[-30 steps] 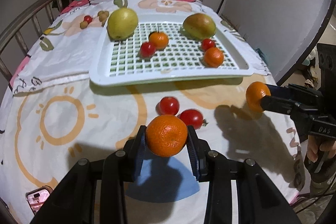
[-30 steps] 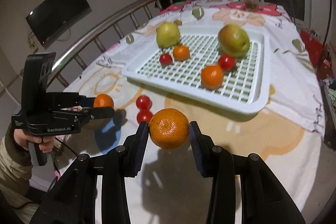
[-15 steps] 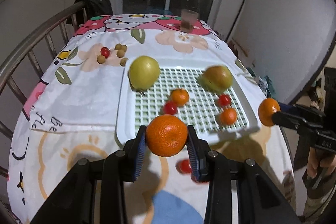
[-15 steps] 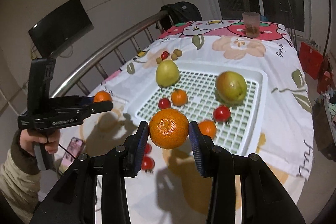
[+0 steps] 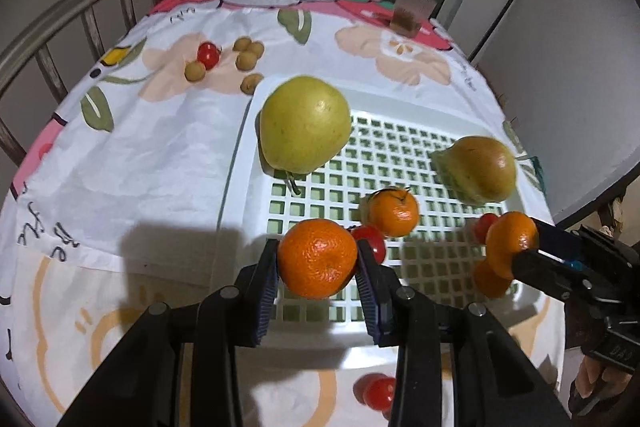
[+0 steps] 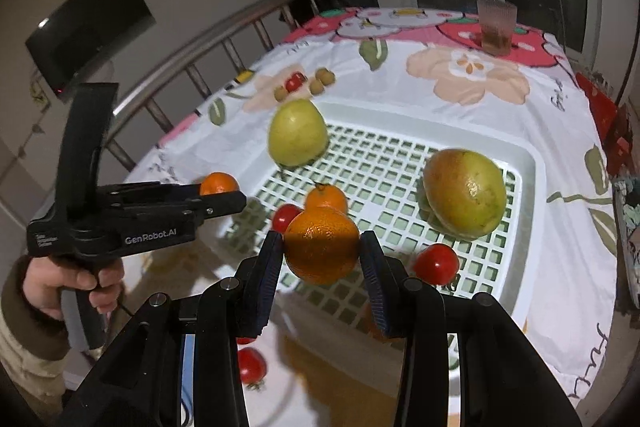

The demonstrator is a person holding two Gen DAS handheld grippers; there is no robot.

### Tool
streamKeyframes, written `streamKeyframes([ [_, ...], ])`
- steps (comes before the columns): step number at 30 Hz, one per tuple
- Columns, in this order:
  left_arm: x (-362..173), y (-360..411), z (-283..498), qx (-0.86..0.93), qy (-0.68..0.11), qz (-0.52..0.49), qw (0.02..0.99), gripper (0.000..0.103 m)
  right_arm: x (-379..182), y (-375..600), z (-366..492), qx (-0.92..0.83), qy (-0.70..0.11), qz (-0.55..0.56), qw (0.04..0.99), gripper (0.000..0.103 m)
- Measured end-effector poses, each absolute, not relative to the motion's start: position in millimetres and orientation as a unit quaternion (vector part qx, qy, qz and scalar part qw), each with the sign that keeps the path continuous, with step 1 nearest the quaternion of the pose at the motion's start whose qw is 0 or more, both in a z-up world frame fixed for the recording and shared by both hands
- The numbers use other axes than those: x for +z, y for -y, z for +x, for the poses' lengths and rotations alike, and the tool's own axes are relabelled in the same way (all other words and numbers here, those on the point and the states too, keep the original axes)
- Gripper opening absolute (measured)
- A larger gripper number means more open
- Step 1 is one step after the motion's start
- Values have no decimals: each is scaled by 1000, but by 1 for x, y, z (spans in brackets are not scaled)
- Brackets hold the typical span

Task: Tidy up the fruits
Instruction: 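Carry both tangerines onto the white tray and open both tools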

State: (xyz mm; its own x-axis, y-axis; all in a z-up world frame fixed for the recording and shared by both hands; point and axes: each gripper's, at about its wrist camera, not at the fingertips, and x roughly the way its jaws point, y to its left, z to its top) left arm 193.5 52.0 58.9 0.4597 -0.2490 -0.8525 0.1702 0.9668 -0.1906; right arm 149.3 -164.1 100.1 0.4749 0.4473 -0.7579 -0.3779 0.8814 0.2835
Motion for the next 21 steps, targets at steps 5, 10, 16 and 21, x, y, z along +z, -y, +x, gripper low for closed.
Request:
streamKeyframes([
  [5, 43, -45, 199, -118, -520, -33, 845, 39, 77, 166, 168, 220, -476, 38, 851, 38],
  [10, 31, -44, 201, -110, -529, -33, 841, 39, 63, 163, 178, 206, -494, 28, 844, 38],
  [16, 28, -44, 200, -107, -528, -33, 842, 61, 54, 161, 182, 197, -505, 18, 840, 45],
  [21, 61, -54, 187, -130, -484, -62, 863, 83, 93, 176, 169, 219, -452, 60, 863, 81],
])
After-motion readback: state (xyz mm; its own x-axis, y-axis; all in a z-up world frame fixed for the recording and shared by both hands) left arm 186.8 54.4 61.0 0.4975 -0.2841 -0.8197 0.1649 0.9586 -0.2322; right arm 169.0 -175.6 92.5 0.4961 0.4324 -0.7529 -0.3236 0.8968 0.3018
